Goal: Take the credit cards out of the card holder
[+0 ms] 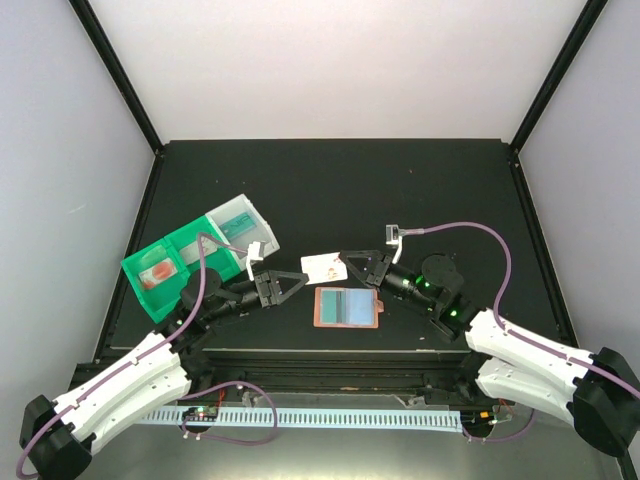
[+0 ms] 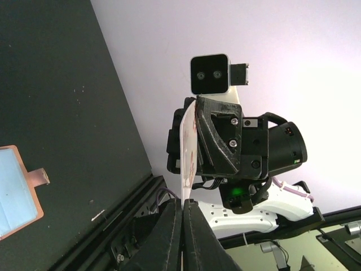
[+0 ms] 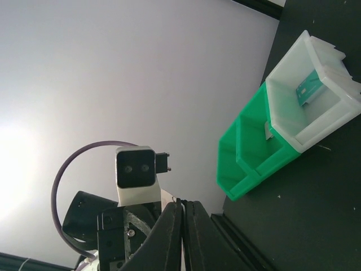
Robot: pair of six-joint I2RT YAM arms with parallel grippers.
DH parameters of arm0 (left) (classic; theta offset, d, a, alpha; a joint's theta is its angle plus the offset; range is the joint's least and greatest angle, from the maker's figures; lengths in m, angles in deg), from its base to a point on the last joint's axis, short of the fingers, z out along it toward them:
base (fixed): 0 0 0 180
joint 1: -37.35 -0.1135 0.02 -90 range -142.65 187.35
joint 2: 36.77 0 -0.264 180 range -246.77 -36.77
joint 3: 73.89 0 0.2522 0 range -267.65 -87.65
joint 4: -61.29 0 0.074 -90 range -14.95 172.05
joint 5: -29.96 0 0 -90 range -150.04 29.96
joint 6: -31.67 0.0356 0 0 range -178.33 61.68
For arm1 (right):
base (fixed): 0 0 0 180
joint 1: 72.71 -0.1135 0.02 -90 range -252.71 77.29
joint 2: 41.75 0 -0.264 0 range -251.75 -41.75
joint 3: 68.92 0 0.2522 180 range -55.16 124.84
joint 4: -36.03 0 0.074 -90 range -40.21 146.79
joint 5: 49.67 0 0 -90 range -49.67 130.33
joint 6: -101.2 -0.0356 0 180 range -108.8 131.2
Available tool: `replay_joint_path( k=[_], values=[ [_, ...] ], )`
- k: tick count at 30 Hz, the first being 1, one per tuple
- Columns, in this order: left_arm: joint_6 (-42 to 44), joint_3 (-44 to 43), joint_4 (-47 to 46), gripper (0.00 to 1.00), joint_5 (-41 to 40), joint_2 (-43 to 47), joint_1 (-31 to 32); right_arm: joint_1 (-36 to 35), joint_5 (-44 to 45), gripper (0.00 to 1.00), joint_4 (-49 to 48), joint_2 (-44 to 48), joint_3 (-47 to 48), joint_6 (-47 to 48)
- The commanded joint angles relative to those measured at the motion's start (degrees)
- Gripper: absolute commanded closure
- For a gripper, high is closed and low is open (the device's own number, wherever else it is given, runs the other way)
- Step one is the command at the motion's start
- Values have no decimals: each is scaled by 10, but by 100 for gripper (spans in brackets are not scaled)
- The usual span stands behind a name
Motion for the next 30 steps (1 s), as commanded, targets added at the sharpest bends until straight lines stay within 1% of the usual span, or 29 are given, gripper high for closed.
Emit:
replay_joint_path(
  k=[1, 4, 7, 9, 13, 17, 20, 25, 30],
  values=[
    [4, 0, -15, 99, 2, 2, -4, 2, 13, 94, -11, 11, -10, 11],
    [12, -2, -4, 99, 1, 4, -5, 2, 13, 82, -6, 22, -13, 31],
    [26, -10, 17, 98, 0, 6, -8, 2, 12, 72, 28, 34, -8, 56],
    [35, -16, 33, 98, 3, 8, -13, 2, 14, 63, 53, 45, -11, 70],
    [59, -32, 84, 99, 19, 14, -35, 2, 23, 42, 82, 76, -32, 89],
    [102, -63, 166, 98, 38, 18, -77, 2, 13, 19, 115, 102, -36, 140],
    [123, -85, 209, 98, 58, 22, -114, 2, 12, 1, 158, 119, -28, 170],
    [179, -129, 309, 99, 91, 4, -190, 2, 33, 0, 203, 152, -23, 198],
    [226, -157, 367, 98, 144, -19, -275, 2, 39, 0, 221, 164, -24, 206]
  ],
)
